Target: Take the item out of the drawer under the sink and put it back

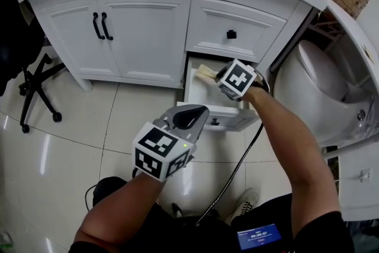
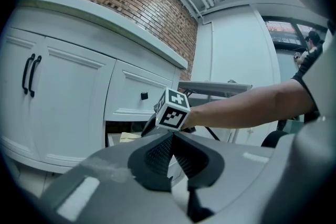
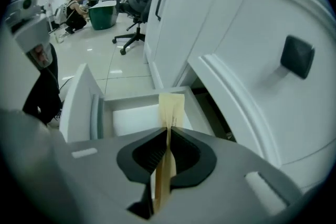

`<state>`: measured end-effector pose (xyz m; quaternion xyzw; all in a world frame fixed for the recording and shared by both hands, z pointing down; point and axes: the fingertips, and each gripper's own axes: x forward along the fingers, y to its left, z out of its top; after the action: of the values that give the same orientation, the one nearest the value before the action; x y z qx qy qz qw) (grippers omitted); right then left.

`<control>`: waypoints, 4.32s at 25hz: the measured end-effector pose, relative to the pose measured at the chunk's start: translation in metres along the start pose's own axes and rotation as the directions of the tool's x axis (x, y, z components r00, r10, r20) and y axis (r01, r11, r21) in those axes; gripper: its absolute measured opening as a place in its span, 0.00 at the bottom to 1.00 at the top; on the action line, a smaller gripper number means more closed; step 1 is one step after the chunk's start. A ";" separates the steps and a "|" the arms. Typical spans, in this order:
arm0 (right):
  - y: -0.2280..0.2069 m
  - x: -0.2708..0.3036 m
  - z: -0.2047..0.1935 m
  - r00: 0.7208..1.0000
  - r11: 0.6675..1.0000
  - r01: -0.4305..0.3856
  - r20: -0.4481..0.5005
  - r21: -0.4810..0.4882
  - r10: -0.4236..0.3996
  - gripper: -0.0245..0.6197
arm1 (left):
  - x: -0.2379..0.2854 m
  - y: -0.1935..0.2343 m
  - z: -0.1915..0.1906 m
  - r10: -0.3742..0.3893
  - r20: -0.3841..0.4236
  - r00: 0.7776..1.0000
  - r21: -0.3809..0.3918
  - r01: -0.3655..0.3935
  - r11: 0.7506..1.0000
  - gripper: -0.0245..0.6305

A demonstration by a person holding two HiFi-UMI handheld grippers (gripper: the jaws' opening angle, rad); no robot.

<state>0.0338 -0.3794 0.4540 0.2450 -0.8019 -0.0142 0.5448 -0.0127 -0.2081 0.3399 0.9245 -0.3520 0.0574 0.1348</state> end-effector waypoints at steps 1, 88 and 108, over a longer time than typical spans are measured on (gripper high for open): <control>0.001 -0.011 0.006 1.000 1.000 0.008 0.026 -0.005 -0.008 0.08 | 0.000 -0.001 -0.001 0.000 -0.003 1.000 0.005 0.000 1.000 0.05; 0.064 -0.243 -0.030 0.696 0.856 -0.206 0.686 0.474 -0.213 0.08 | -0.016 -0.021 0.009 0.014 0.039 0.999 0.072 -0.017 0.997 0.05; -0.022 -0.085 0.021 0.939 0.986 0.025 0.335 0.168 -0.080 0.08 | -0.010 -0.009 0.011 0.007 0.042 0.999 0.019 -0.008 1.000 0.05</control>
<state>0.0476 -0.3691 0.3655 0.3033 -0.8756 -0.0062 0.3759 -0.0143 -0.1986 0.3259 0.9255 -0.3575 0.0416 0.1184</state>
